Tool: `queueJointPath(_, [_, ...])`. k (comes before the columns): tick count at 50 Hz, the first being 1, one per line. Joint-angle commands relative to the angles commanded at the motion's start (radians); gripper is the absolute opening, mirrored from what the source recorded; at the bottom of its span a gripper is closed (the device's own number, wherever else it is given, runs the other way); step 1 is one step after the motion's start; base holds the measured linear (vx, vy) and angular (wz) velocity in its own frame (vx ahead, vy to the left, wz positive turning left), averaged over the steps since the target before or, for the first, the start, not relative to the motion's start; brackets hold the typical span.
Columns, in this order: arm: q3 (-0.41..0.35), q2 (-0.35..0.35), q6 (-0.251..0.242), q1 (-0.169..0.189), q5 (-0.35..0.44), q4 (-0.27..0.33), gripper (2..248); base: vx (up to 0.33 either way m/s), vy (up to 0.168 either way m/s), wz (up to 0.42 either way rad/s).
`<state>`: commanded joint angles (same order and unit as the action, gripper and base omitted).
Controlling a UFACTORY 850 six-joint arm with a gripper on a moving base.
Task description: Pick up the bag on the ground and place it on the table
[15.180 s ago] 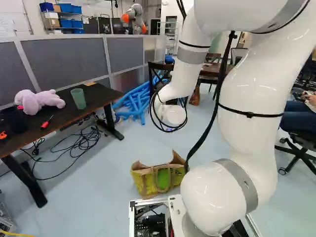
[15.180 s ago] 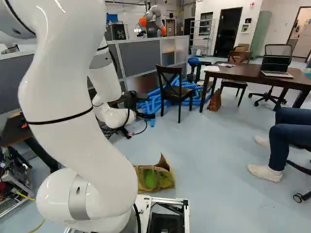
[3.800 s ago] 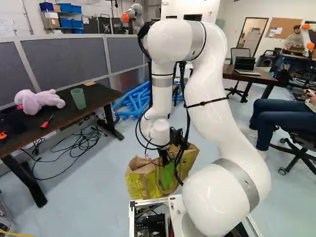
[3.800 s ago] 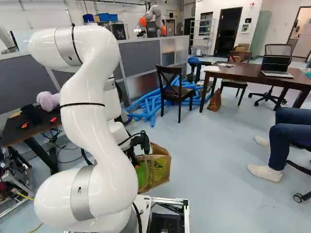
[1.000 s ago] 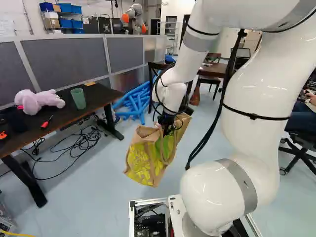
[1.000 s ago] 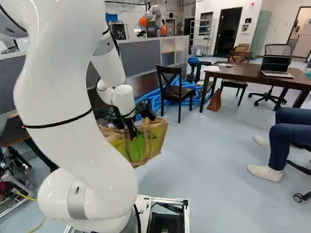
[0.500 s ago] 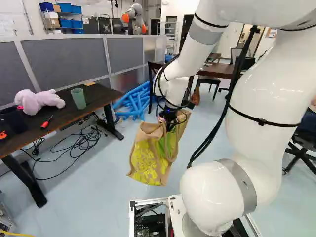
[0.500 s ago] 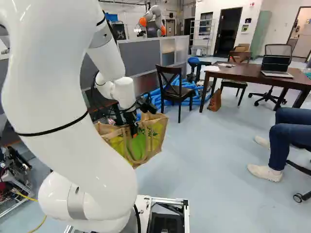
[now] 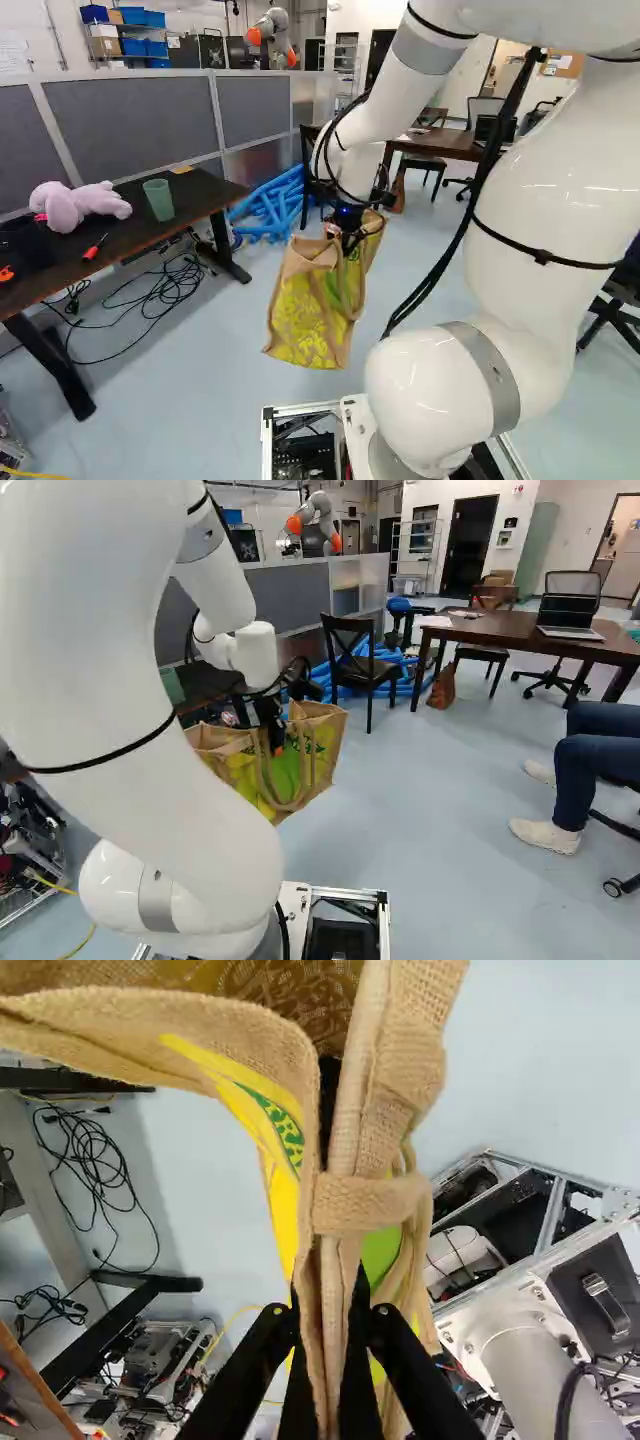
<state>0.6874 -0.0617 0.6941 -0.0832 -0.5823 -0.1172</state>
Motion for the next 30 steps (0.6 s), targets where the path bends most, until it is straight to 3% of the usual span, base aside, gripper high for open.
queueJointPath(30, [0.07, 0.05, 0.0, 0.009, -0.164, 0.093, 21, 0.0, 0.0, 0.0])
